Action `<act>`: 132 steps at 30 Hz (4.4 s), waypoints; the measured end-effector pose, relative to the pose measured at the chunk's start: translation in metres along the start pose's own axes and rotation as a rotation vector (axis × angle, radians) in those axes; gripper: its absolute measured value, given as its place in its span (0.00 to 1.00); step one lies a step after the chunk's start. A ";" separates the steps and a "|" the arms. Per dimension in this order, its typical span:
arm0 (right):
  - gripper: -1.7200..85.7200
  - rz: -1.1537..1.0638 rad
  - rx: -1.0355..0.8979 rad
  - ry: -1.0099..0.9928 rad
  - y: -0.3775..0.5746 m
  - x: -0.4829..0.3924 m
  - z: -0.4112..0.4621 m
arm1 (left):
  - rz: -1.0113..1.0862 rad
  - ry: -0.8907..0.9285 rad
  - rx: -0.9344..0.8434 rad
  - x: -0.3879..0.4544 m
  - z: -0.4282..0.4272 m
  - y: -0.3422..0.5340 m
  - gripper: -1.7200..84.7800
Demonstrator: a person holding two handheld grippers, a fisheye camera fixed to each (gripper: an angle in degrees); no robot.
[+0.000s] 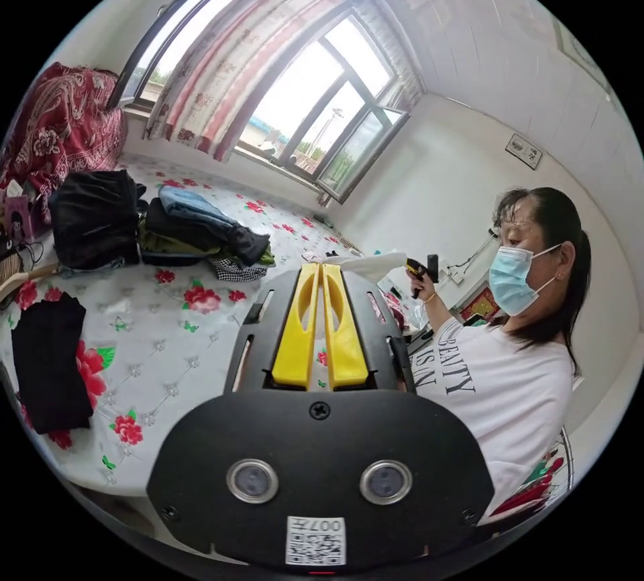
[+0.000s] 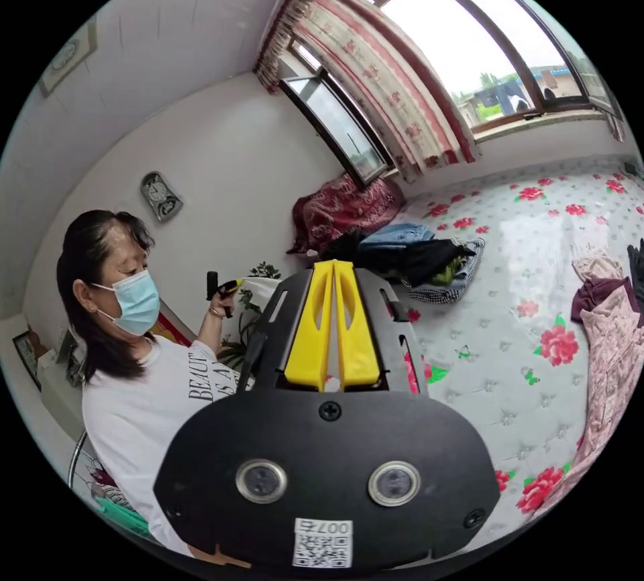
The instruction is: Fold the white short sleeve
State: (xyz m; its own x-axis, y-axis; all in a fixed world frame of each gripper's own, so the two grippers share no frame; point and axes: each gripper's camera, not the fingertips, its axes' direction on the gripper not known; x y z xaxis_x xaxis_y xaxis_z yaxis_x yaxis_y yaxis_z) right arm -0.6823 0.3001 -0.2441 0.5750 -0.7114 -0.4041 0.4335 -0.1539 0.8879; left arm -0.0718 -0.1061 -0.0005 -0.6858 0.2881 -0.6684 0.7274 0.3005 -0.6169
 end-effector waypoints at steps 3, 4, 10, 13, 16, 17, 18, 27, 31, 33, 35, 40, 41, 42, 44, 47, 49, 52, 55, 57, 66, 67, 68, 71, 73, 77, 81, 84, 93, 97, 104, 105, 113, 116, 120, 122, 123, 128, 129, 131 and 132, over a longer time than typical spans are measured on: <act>0.02 -0.043 -0.076 0.135 0.000 -0.011 0.005 | -0.020 -0.018 -0.034 -0.009 0.002 0.000 0.01; 0.02 -0.011 -0.118 0.150 0.000 -0.002 0.011 | -0.037 -0.017 -0.040 -0.017 0.005 -0.001 0.01; 0.02 0.136 -0.133 0.146 -0.025 0.050 0.044 | -0.166 0.023 -0.089 -0.077 0.050 -0.026 0.01; 0.02 0.108 -0.067 0.155 -0.050 0.046 0.041 | -0.145 0.013 -0.047 -0.078 0.057 -0.056 0.01; 0.02 0.039 0.013 0.125 -0.070 0.023 0.022 | -0.076 0.029 0.020 -0.057 0.042 -0.080 0.01; 0.02 0.017 0.031 0.114 -0.072 0.017 0.018 | -0.054 0.025 0.028 -0.051 0.038 -0.084 0.01; 0.02 -0.036 0.058 0.098 -0.076 0.003 0.009 | -0.007 0.021 0.043 -0.038 0.030 -0.087 0.01; 0.02 -0.281 -0.235 0.268 0.007 -0.052 0.046 | 0.109 -0.097 -0.116 -0.002 0.046 0.019 0.01; 0.02 -0.090 -0.537 0.390 0.111 0.008 0.124 | -0.070 -0.168 -0.279 -0.050 0.104 0.133 0.01; 0.02 0.053 -0.641 0.398 0.161 0.047 0.158 | -0.186 -0.180 -0.360 -0.079 0.137 0.188 0.01; 0.02 0.187 -0.726 0.383 0.207 0.081 0.187 | -0.317 -0.195 -0.436 -0.105 0.165 0.240 0.01; 0.02 0.343 -0.895 0.389 0.274 0.107 0.227 | -0.462 -0.253 -0.639 -0.125 0.204 0.319 0.01; 0.02 0.344 -0.897 0.386 0.275 0.106 0.228 | -0.458 -0.254 -0.645 -0.123 0.204 0.321 0.01; 0.02 0.353 -0.898 0.379 0.275 0.104 0.228 | -0.449 -0.252 -0.654 -0.119 0.204 0.325 0.01; 0.02 0.361 -0.909 0.374 0.276 0.102 0.230 | -0.434 -0.251 -0.671 -0.114 0.203 0.331 0.01; 0.02 0.404 -0.960 0.330 0.280 0.103 0.236 | -0.455 -0.224 -0.683 -0.109 0.205 0.341 0.01; 0.02 0.425 -1.024 0.339 0.281 0.102 0.238 | -0.451 -0.244 -0.714 -0.101 0.204 0.347 0.02; 0.04 0.388 -0.974 0.428 0.263 0.095 0.229 | -0.430 -0.304 -0.739 -0.089 0.193 0.344 0.03; 0.05 0.374 -0.810 0.489 0.233 0.096 0.219 | -0.361 -0.386 -0.670 -0.078 0.181 0.316 0.06; 0.06 0.373 -0.743 0.519 0.218 0.102 0.225 | -0.300 -0.423 -0.608 -0.076 0.184 0.292 0.08; 0.05 0.435 -0.717 0.571 0.202 0.138 0.294 | -0.204 -0.444 -0.624 -0.114 0.298 0.221 0.12; 0.04 0.441 -0.730 0.563 0.204 0.139 0.299 | -0.215 -0.457 -0.644 -0.119 0.308 0.221 0.11; 0.04 0.440 -0.736 0.563 0.205 0.138 0.301 | -0.220 -0.462 -0.653 -0.122 0.313 0.222 0.11; 0.02 0.406 -0.749 0.593 0.207 0.132 0.303 | -0.257 -0.489 -0.714 -0.133 0.328 0.231 0.03; 0.02 0.384 -0.737 0.587 0.204 0.125 0.299 | -0.248 -0.518 -0.683 -0.130 0.324 0.232 0.01; 0.02 0.353 -0.678 0.573 0.192 0.110 0.284 | -0.223 -0.496 -0.617 -0.119 0.308 0.227 0.01; 0.02 0.288 -0.608 0.546 0.172 0.089 0.268 | -0.220 -0.459 -0.472 -0.099 0.268 0.217 0.01; 0.02 0.266 -0.593 0.528 0.164 0.086 0.265 | -0.216 -0.487 -0.421 -0.092 0.249 0.217 0.01; 0.07 0.278 -0.648 0.611 0.148 0.114 0.272 | -0.464 -0.565 -0.386 -0.135 0.230 0.233 0.08; 0.08 0.129 -0.678 0.463 0.104 0.109 0.317 | -0.539 -0.600 -0.337 -0.146 0.204 0.231 0.12; 0.09 -0.091 -0.779 0.274 0.034 0.077 0.460 | -0.616 -0.537 -0.276 -0.221 0.202 0.216 0.15; 0.09 -0.119 -0.800 0.249 0.024 0.069 0.490 | -0.624 -0.521 -0.295 -0.239 0.207 0.213 0.16; 0.10 -0.268 -1.043 0.094 0.012 0.040 0.682 | -0.480 -0.566 -0.400 -0.278 0.221 0.203 0.04; 0.08 -0.273 -1.180 0.044 0.033 0.040 0.734 | -0.458 -0.503 -0.377 -0.284 0.216 0.213 0.01; 0.03 -0.278 -1.204 0.064 0.033 0.042 0.754 | -0.644 -0.320 -0.228 -0.318 0.180 0.240 0.01; 0.02 -0.225 -1.208 -0.110 0.019 0.036 0.754 | -0.673 -0.303 -0.162 -0.324 0.159 0.250 0.01; 0.02 -0.249 -1.155 -0.178 0.006 0.025 0.749 | -0.671 -0.305 -0.109 -0.324 0.142 0.256 0.02; 0.02 -0.393 -1.068 -0.340 -0.020 -0.010 0.738 | -0.616 -0.344 0.005 -0.318 0.096 0.272 0.17; 0.02 -0.393 -1.081 -0.347 -0.017 -0.010 0.739 | -0.610 -0.299 -0.025 -0.325 0.099 0.273 0.19; 0.02 -0.381 -1.104 -0.344 -0.010 -0.006 0.741 | -0.601 -0.245 -0.016 -0.334 0.103 0.274 0.20; 0.02 -0.364 -1.115 -0.360 -0.007 -0.004 0.740 | -0.590 -0.199 -0.010 -0.341 0.107 0.272 0.20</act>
State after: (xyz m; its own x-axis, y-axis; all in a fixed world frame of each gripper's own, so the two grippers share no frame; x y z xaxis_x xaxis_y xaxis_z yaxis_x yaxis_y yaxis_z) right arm -1.2013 -0.2036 -0.0856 0.1485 -0.9253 -0.3489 0.9868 0.1619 -0.0096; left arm 0.3621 -0.2201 0.0149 -0.9540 -0.1034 -0.2815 0.2266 0.3666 -0.9024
